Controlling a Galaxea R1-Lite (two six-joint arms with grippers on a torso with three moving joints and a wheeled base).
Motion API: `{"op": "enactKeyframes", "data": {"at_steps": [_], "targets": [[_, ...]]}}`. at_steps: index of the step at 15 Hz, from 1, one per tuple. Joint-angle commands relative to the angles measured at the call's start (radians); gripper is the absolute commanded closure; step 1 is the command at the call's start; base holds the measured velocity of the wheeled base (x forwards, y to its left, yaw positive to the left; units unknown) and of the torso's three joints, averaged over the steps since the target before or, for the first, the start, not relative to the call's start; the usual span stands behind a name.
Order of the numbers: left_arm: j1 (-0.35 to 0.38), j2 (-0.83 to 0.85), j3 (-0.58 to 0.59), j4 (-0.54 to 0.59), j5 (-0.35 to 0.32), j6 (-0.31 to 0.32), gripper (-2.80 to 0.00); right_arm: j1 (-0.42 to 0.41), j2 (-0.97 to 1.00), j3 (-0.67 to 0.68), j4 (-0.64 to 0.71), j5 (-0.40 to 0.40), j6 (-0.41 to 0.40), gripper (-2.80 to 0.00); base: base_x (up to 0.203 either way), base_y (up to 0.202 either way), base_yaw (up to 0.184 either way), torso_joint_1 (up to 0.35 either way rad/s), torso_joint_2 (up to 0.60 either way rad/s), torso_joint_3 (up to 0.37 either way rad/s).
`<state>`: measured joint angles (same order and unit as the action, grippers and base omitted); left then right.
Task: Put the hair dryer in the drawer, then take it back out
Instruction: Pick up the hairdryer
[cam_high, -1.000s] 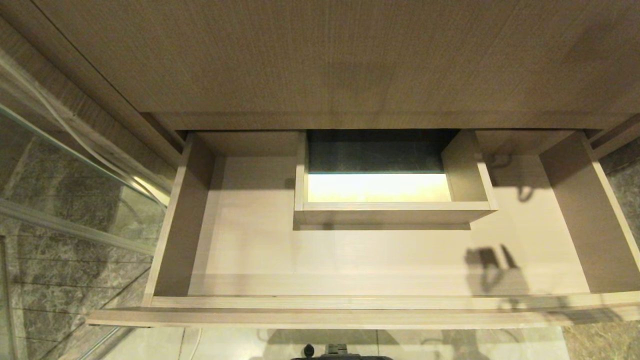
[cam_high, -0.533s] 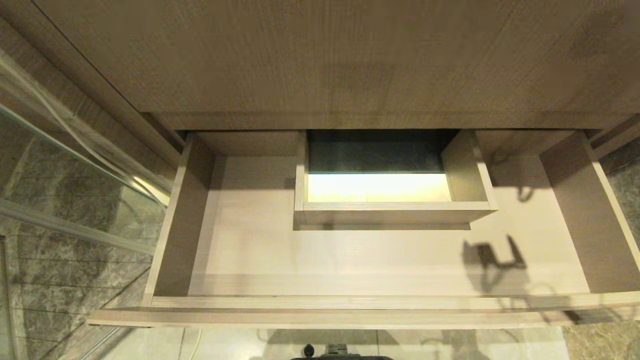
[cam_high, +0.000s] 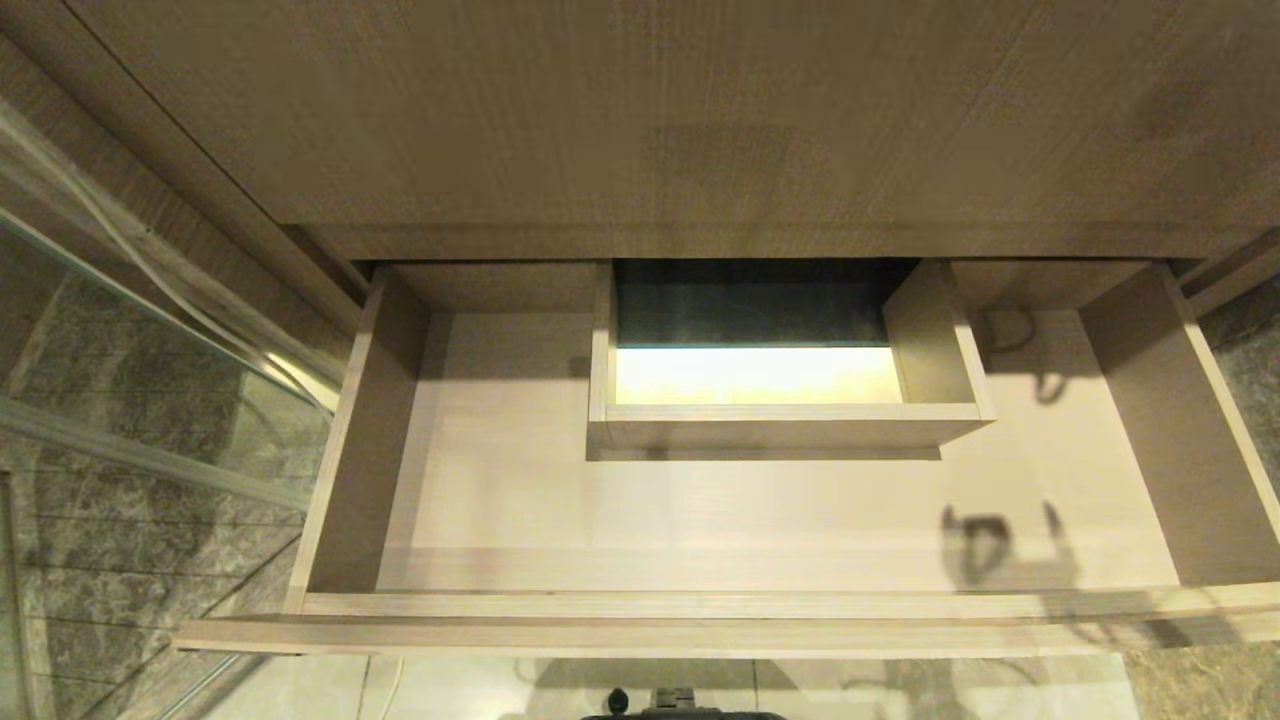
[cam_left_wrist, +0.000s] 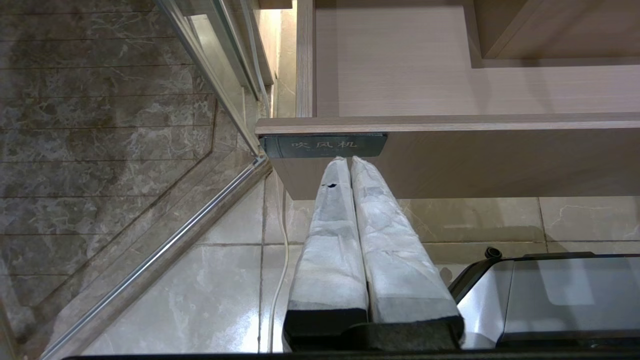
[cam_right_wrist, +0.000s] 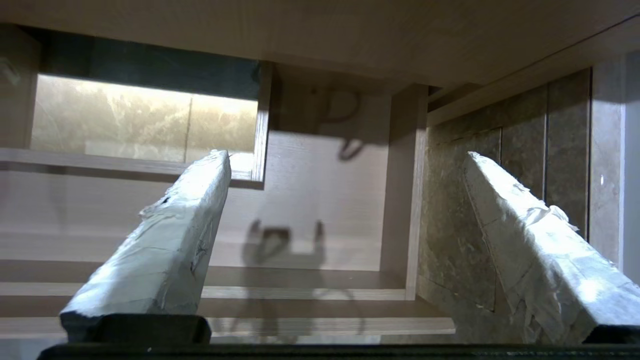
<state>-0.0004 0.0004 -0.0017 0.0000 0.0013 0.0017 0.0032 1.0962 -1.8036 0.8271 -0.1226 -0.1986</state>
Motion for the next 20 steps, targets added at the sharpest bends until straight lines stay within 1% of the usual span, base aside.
{"op": "enactKeyframes", "data": {"at_steps": [1,3,8,20], "targets": [[-0.001,0.000,0.000,0.000,0.000,-0.001,0.00,0.001,-0.021,-0.005,-0.001,0.001,0.002,-2.80,0.000,0.000,0.000,0.000,0.00,0.000],[0.000,0.000,0.000,0.000,0.000,0.000,0.00,-0.003,-0.011,-0.022,-0.006,-0.008,0.029,-2.80,0.000,0.000,0.000,0.000,0.00,0.000],[0.000,0.000,0.000,0.000,0.000,0.000,0.00,-0.003,-0.053,0.015,0.007,-0.006,0.034,-2.80,0.000,0.000,0.000,0.000,0.00,0.000],[0.000,0.000,0.001,0.000,0.000,0.000,0.00,-0.003,-0.045,-0.002,-0.005,-0.006,0.031,-2.80,0.000,0.000,0.000,0.000,0.00,0.000]]}}
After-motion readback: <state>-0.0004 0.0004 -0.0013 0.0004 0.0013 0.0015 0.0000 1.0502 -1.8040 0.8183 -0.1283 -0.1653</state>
